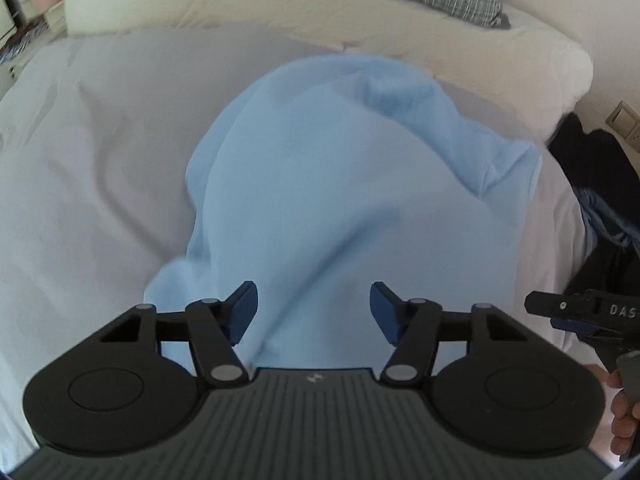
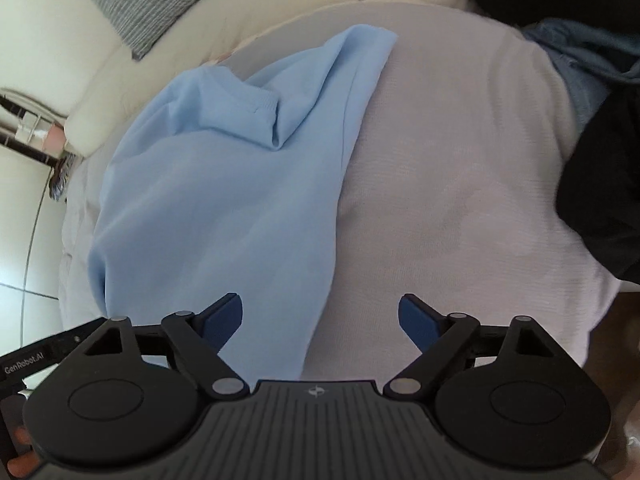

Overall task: Fold clothes
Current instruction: 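Grasp the light-blue sweatshirt with both grippers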

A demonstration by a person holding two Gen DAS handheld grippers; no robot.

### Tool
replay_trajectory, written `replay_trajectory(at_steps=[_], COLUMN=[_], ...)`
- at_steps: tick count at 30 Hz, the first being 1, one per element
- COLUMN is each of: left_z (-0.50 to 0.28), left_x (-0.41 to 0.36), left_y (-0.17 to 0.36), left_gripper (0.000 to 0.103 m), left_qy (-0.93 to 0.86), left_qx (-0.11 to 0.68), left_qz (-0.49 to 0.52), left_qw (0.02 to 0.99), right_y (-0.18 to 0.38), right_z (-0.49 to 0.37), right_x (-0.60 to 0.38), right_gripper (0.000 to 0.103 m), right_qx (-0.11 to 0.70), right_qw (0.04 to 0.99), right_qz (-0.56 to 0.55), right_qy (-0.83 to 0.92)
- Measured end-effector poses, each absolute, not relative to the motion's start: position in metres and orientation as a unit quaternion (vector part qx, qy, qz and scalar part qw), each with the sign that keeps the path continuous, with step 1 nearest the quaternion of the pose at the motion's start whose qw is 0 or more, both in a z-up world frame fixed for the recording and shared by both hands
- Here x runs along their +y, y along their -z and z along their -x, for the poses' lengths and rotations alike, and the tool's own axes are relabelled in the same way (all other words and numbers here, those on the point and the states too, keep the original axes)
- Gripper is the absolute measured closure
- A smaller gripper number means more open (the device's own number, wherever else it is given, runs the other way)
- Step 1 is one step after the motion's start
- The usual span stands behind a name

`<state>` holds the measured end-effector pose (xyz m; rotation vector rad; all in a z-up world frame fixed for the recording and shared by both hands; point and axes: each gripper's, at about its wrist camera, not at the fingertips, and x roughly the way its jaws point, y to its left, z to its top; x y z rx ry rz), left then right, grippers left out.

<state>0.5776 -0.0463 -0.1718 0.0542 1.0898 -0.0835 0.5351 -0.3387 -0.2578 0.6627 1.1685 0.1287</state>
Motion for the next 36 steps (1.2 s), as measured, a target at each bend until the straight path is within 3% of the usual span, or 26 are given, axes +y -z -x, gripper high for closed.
replay_trajectory(at_steps=[5,7,10,12,16,20,23,24,26,30,36], left_z=[-0.604,-0.605,-0.598,-0.594,-0.589,-0.590,-0.591,-0.592,-0.591,-0.578,-0.549], left_x=[-0.042,-0.040,-0.029,-0.020,-0.016,-0.018,-0.011,-0.008,-0.008,-0.008,0.023], left_y=[0.179,0.183,0.196,0.203,0.210,0.211,0.207,0.206,0.202,0.189,0.152], left_gripper=[0.026,0.015,0.015,0.029,0.036,0.057,0.073,0.082,0.089,0.096,0.098], left_qy=[0.044,0.057,0.075,0.085,0.112,0.128,0.132,0.130,0.126,0.111,0.057], left_qx=[0.508,0.506,0.510,0.511,0.493,0.476,0.468,0.466,0.462,0.443,0.394], left_qz=[-0.028,-0.030,-0.020,-0.010,-0.021,-0.034,-0.009,0.002,0.011,-0.001,0.053], left_qw=[0.860,0.860,0.857,0.855,0.862,0.870,0.874,0.875,0.878,0.890,0.916], right_y=[0.275,0.287,0.306,0.317,0.324,0.325,0.326,0.328,0.327,0.285,0.172], right_z=[-0.559,-0.568,-0.576,-0.578,-0.584,-0.591,-0.597,-0.599,-0.602,-0.600,-0.587], right_x=[-0.342,-0.343,-0.344,-0.346,-0.348,-0.352,-0.356,-0.356,-0.351,-0.334,-0.293], right_gripper=[0.018,0.019,0.021,0.021,0.022,0.036,0.055,0.074,0.093,0.095,0.095], right_qx=[0.525,0.526,0.531,0.530,0.517,0.499,0.485,0.483,0.473,0.427,0.307], right_qw=[0.781,0.769,0.746,0.734,0.731,0.739,0.741,0.742,0.738,0.795,0.876], right_qz=[-0.336,-0.360,-0.401,-0.424,-0.445,-0.453,-0.464,-0.465,-0.480,-0.430,-0.345], right_qy=[-0.045,-0.041,-0.034,-0.025,-0.015,-0.011,-0.010,-0.012,-0.026,-0.043,-0.137])
